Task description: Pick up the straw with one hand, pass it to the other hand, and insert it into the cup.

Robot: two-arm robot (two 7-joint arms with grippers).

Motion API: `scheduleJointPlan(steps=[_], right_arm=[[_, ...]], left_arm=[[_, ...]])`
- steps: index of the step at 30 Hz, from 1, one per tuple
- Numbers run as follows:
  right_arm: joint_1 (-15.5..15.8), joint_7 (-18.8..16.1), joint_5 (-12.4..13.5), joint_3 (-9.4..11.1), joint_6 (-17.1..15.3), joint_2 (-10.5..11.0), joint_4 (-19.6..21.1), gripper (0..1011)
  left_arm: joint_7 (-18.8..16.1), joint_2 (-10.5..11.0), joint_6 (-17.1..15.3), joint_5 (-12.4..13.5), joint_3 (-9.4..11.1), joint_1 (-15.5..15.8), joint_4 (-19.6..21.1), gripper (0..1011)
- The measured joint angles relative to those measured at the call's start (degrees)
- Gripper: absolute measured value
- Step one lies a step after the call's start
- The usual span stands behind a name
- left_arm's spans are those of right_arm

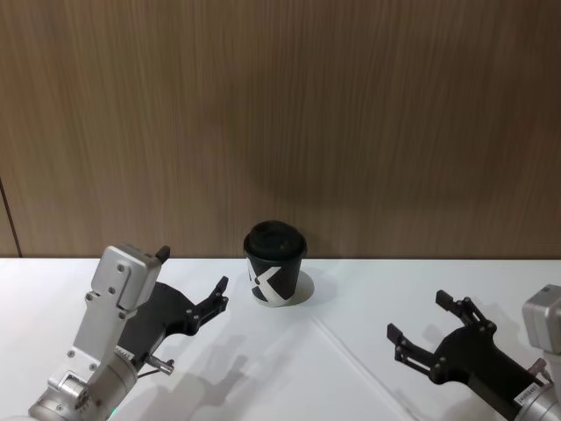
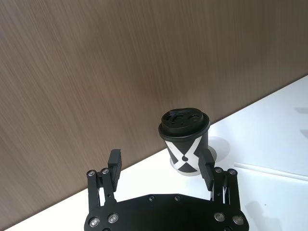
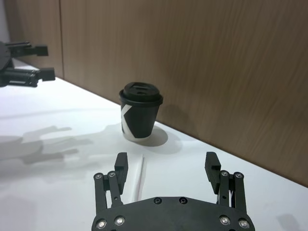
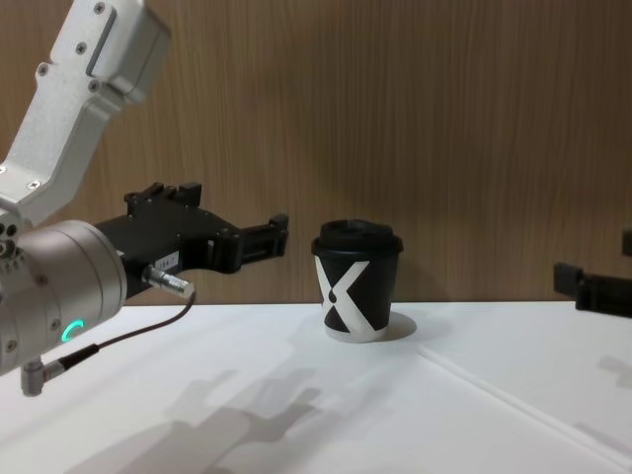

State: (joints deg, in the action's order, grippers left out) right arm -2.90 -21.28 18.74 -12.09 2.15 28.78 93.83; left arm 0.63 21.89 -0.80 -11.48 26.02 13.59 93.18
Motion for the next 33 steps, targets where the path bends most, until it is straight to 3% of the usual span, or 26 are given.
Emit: scheduleJointPlan(steps=[10,22,33], right_arm=[[-0.7,-3.6,1.6,-0.5,-1.6,2.2,-1.5,1001],[0.0,-4.7,4.8,-0.8,-9.6,3.9,0.1,1001],[1.5,-3.0,6.3,-1.3,-15.8,4.9,3.6,1001]], left_arm=[[0.0,0.0,0.0,0.0,0.0,0.0,0.0,1003],[0.0,0.0,0.0,0.0,0.0,0.0,0.0,1002],[0.0,0.0,0.0,0.0,0.0,0.0,0.0,1003]])
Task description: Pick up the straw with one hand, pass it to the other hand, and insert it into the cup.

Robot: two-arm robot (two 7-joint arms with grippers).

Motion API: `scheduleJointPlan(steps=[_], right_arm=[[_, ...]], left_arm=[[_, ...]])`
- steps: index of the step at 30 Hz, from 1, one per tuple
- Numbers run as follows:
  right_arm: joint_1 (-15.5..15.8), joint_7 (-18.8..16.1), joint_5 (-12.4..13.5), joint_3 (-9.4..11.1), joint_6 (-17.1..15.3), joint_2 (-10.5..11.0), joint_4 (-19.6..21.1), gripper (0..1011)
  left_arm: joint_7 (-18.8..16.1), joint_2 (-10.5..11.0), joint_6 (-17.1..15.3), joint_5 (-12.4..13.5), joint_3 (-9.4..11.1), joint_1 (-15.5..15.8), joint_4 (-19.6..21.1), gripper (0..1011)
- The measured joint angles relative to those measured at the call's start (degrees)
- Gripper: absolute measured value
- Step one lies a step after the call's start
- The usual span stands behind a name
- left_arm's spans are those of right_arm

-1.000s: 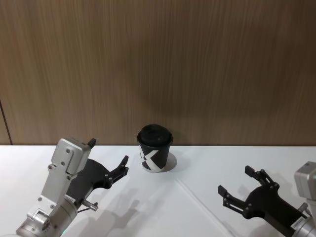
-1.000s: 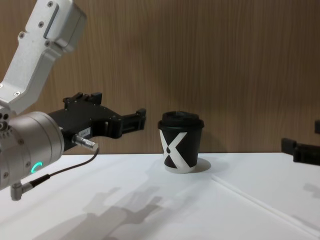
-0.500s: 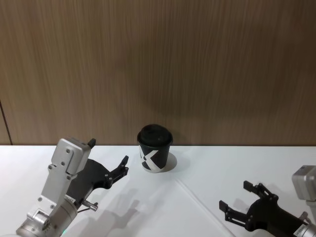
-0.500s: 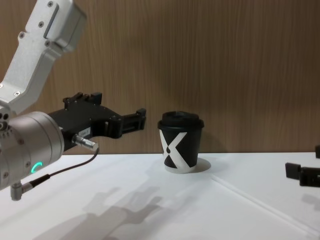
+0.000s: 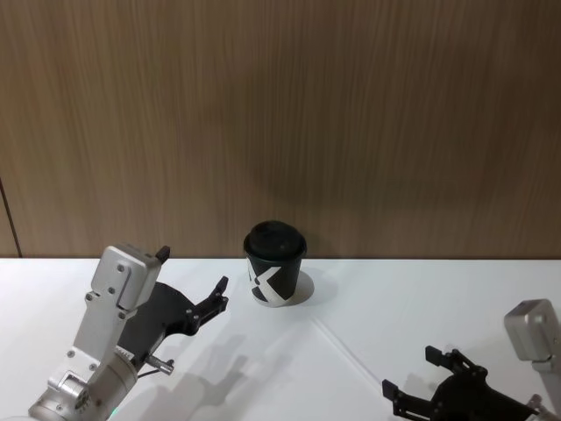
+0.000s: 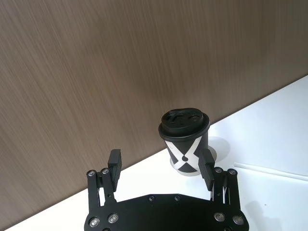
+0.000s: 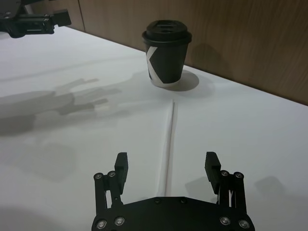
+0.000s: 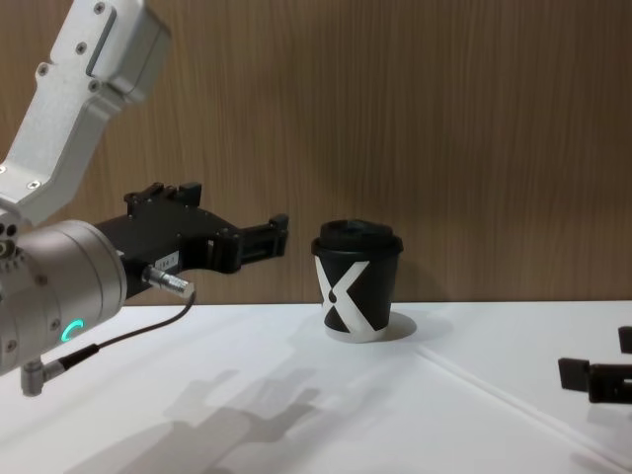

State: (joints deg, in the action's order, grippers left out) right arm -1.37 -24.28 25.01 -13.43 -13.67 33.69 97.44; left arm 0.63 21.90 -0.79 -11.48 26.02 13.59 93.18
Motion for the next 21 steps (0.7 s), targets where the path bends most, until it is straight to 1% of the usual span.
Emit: scheduleJointPlan(steps=[6,10,21], right_arm=[[0.7,0.7,-0.2,-0.8,-1.5,0.9,1.5,1001],[1.0,1.1,-1.2,-1.6,-1.7,1.4,2.2,1001],[1.3,1.9,-3.1,-3.3,-2.0,1.4,2.6,1001]], left_arm=[[0.0,0.0,0.0,0.0,0.0,0.0,0.0,1003],[0.0,0.0,0.0,0.0,0.0,0.0,0.0,1003],[0.0,0.0,0.0,0.0,0.0,0.0,0.0,1003]])
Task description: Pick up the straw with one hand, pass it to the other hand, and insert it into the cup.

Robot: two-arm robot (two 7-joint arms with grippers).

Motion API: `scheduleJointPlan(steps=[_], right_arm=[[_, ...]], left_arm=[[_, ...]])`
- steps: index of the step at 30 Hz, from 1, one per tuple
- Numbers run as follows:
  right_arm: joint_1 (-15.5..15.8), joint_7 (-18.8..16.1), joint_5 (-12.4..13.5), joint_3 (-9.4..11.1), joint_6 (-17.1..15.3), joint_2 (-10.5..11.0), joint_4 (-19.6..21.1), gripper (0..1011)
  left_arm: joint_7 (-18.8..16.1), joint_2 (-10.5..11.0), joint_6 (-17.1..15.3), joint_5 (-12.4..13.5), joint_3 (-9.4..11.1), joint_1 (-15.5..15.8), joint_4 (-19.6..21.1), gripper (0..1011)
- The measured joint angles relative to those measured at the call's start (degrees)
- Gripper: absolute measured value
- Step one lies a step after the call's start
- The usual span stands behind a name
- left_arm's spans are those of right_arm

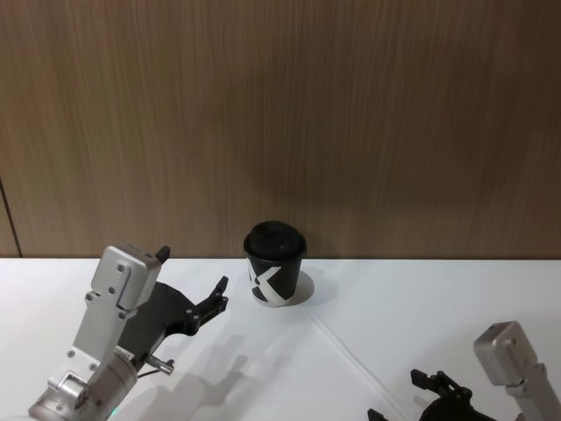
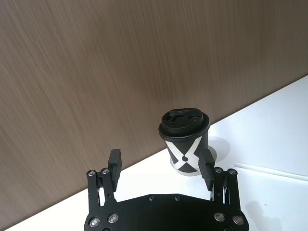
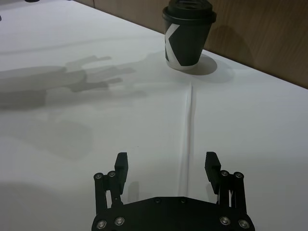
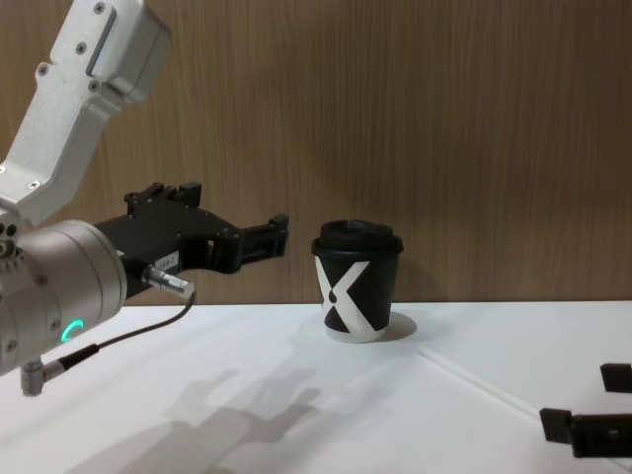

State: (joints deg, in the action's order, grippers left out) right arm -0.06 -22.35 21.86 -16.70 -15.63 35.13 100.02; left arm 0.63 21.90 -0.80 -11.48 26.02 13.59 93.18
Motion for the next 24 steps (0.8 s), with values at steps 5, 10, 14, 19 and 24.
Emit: scheduleJointPlan(steps=[5,10,14,19,24], right_arm=[[0.0,0.2,-0.2,-0.3,-0.5,-0.5,-0.2,1001],[-0.5,0.6,0.2,-0.4,-1.5,-1.4,-0.8,1001],[-1.0,0.9,0.7,-0.4,-2.2,-2.0,-1.4,1001],[-1.8,1.1,1.2,-0.7,-3.2,-2.5,-2.3,1001],[-2.3,1.2,1.5,-1.0,-3.8,-2.7,-3.0,1001]], left_arm=[[0.0,0.0,0.0,0.0,0.0,0.0,0.0,1003],[0.0,0.0,0.0,0.0,0.0,0.0,0.0,1003],[0.0,0.0,0.0,0.0,0.0,0.0,0.0,1003],[0.0,0.0,0.0,0.0,0.0,0.0,0.0,1003],[0.0,0.0,0.0,0.0,0.0,0.0,0.0,1003]])
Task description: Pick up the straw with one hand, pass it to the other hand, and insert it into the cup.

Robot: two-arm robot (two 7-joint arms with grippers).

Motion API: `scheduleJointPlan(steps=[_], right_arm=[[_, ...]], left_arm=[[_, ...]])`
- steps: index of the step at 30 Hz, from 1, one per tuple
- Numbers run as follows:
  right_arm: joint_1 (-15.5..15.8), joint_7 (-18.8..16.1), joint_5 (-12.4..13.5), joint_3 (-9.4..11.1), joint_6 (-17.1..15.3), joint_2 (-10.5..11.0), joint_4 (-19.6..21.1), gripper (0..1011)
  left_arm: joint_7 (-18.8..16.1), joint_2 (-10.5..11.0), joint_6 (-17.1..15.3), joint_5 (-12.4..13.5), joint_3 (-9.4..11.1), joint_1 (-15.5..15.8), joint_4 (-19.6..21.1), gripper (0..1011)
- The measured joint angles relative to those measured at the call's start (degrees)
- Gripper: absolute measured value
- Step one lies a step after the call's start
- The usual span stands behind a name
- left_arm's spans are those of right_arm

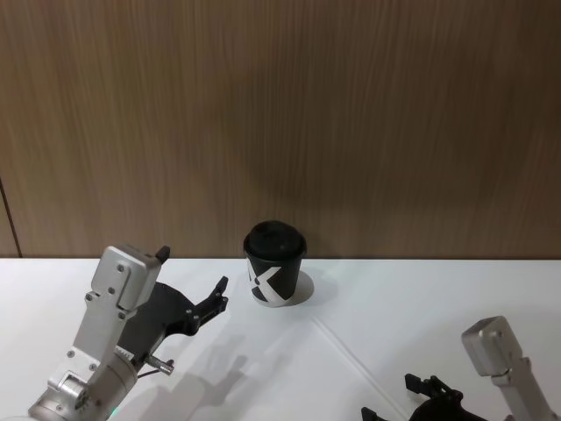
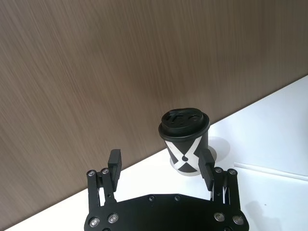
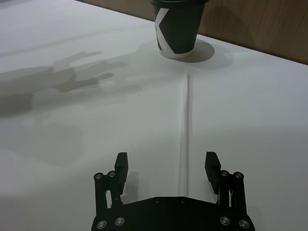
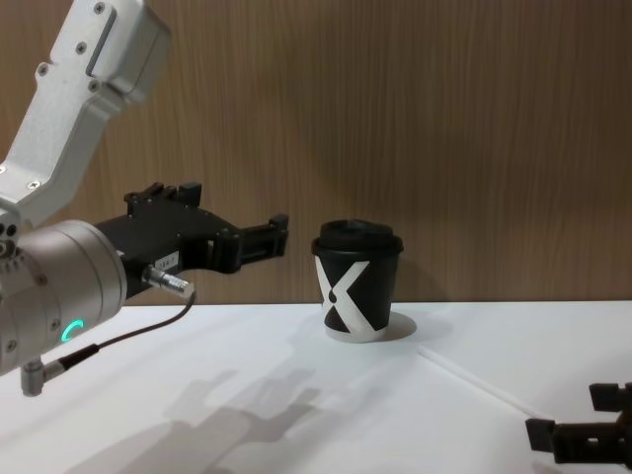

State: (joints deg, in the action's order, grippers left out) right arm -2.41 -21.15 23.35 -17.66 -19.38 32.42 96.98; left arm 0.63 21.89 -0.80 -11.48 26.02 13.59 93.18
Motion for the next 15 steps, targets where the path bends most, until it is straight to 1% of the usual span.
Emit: scheduleJointPlan(steps=[15], right_arm=[[-0.9,-0.2,0.4,-1.3,-0.9,0.4,-1.6,1001]], left_arm=[[0.0,0.0,0.0,0.0,0.0,0.0,0.0,1003]])
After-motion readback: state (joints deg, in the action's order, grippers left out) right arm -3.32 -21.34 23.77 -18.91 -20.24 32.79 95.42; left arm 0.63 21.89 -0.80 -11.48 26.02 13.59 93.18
